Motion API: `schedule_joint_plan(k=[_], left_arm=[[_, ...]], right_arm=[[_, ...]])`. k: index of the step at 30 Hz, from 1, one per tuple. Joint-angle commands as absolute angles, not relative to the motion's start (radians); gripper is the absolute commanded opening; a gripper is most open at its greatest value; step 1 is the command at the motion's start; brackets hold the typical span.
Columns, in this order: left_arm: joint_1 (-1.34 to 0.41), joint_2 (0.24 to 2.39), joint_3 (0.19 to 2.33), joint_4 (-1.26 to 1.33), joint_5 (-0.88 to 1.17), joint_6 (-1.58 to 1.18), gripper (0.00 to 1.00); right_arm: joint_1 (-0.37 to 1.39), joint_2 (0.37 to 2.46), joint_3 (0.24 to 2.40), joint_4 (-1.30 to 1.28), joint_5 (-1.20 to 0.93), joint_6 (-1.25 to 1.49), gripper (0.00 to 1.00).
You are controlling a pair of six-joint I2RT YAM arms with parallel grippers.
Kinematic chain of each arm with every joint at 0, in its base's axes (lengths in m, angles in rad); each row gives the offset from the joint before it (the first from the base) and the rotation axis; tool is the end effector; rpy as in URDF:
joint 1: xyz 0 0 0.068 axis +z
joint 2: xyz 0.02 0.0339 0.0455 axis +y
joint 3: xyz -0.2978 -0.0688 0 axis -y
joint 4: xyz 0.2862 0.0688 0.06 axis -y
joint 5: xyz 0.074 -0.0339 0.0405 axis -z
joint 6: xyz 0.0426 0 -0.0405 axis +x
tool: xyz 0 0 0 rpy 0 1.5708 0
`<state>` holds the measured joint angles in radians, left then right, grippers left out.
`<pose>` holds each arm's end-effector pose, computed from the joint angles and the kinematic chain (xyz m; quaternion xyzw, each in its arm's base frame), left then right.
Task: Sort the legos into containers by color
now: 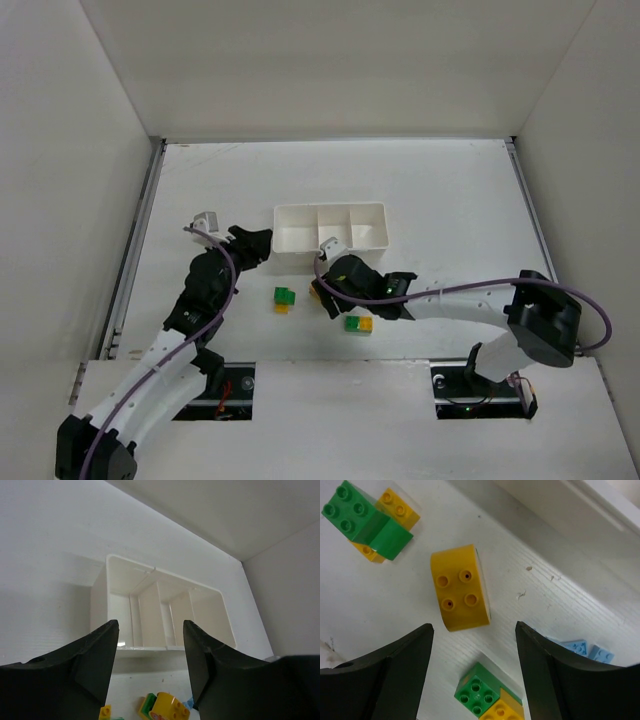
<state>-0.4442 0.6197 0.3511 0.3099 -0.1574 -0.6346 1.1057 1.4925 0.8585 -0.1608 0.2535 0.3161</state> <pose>0.1703 -0.0736 0.2731 -0.1221 0.6817 -0.3228 0.6451 0.1636 0.3023 0.2069 -0.3090 0.8660 0.1562 0.3607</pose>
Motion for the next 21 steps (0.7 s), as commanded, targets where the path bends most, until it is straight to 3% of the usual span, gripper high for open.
schedule_joint_plan(k=[1,6,10,13,19,21], left_arm=[[-0.43,0.656,0.342,0.403,-0.1,-0.64,0.52],[-0.426,0.683,0.342,0.425,-0.06,-0.657,0.52],[-0.418,0.689,0.341,0.428,-0.052,-0.661,0.52],[-0.418,0.681,0.345,0.428,-0.035,-0.661,0.51],[-0.426,0.701,0.359,0.42,-0.018,-0.658,0.51],[-0.432,0.704,0.367,0.42,-0.012,-0.655,0.51]], right_arm=[[1.101,1.509,0.925,-0.065,0.227,0.278,0.72],[1.094,1.546,0.939,-0.026,0.2,0.264,0.68],[1.087,1.585,0.953,-0.017,0.173,0.258,0.57],[1.079,1.608,0.957,-0.025,0.181,0.253,0.56],[1.065,1.605,0.953,-0.003,0.189,0.265,0.25],[1.058,1.569,0.94,0.014,0.209,0.294,0.21]])
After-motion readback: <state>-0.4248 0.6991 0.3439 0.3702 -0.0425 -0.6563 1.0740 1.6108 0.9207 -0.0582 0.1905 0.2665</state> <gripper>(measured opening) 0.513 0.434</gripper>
